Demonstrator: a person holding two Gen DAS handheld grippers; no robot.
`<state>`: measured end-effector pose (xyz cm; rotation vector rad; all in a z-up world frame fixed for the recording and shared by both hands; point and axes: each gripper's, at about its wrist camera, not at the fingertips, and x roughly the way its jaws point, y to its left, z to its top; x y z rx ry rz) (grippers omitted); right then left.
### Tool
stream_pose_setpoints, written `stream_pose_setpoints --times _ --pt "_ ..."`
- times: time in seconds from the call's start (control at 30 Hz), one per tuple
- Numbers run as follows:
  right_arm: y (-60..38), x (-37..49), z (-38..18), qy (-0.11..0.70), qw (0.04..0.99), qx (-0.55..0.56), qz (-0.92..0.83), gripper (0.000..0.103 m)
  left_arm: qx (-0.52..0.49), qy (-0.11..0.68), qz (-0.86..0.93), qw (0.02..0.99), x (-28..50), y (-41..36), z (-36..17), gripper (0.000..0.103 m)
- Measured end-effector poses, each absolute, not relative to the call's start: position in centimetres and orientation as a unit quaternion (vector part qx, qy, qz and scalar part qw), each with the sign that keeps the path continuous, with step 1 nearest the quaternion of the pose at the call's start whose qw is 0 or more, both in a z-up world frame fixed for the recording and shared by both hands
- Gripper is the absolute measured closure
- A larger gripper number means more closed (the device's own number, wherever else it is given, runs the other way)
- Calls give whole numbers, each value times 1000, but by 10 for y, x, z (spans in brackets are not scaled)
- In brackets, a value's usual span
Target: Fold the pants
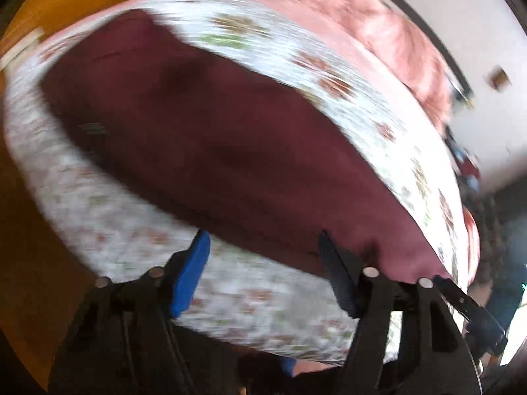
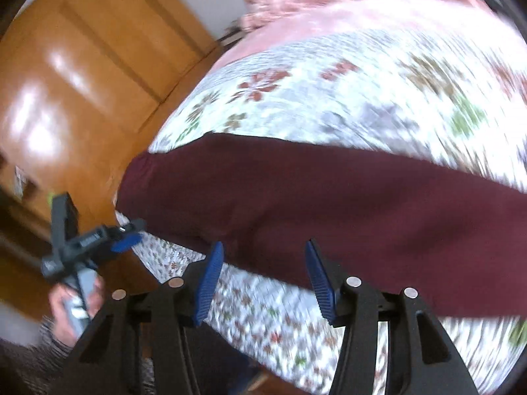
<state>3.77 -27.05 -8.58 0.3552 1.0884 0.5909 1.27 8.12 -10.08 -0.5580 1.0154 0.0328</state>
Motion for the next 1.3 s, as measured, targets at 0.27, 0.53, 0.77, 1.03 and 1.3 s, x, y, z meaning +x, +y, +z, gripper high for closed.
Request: stream_pose_setpoints --times 0.27,0.53,0.77,1.03,1.3 --pt "-331 28 -115 525 786 247 212 50 -162 481 -45 860 82 8 -102 43" --pt "-362 20 -122 523 779 289 190 50 -96 532 -70 838 58 0 -145 61" --pt "-399 12 -122 514 784 316 145 50 -66 499 -124 855 55 -38 -102 49" --pt "-458 -11 -122 511 784 345 77 47 -62 518 -179 834 89 -124 -117 46" --pt "-502 -18 -156 518 756 397 44 45 -61 543 -162 822 89 -137 -153 44"
